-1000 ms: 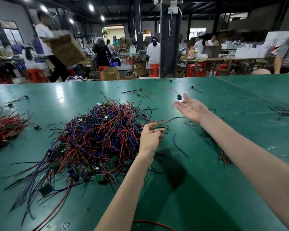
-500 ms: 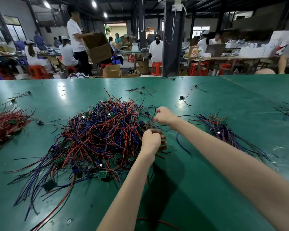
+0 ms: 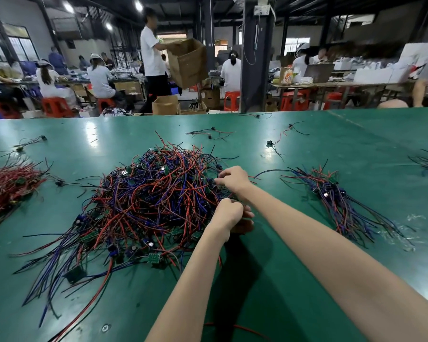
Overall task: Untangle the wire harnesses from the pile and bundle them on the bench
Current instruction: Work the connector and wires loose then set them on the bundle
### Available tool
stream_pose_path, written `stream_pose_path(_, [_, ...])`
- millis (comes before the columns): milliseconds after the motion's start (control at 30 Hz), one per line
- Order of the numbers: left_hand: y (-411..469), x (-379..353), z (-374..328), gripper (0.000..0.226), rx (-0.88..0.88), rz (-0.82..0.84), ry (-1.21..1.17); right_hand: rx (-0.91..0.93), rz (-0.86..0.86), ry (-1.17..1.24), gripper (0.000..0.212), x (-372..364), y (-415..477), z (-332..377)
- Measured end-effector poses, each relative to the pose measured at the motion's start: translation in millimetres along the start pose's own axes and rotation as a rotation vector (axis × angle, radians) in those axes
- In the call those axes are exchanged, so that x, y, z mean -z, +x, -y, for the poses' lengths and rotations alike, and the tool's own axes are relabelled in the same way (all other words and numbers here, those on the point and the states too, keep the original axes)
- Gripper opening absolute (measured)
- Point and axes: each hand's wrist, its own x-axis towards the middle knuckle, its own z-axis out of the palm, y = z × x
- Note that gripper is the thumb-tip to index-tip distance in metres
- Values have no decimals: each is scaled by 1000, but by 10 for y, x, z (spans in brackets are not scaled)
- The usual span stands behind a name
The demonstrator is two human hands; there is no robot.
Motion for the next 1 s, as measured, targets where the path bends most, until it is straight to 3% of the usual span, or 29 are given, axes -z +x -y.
stream_pose_path(267, [7, -10, -26, 14, 16, -17, -131, 84, -349, 395, 8, 352, -25, 25])
stream_pose_path(333, [16, -2, -29, 14, 17, -28, -174, 48, -332, 613, 2, 493, -33, 25])
stream_pose_path(467, [9, 45, -29, 23, 13, -55, -239, -14, -310, 868, 11, 730, -103, -3])
stream_pose_path(567, [-11, 56, -57, 29, 16, -62, -283, -87, -563, 1133, 10, 1049, -212, -33])
stream_pose_path(633, [-20, 54, -79, 33, -18, -84, -289, -135, -664, 1474, 8, 1327, -272, -69])
stream_pose_path(700, [-30, 39, -85, 34, -60, -106, -291, -133, -551, 1637, 12, 1491, -381, -105])
stream_pose_path(833, [-75, -13, -131, 24, -138, -44, -385, -88, -179, 1364, 15, 1399, -700, -182])
stream_pose_path(1000, [-195, -126, -127, 29, -121, 292, -271, 8, 28, 1147, 20, 1025, -919, -330])
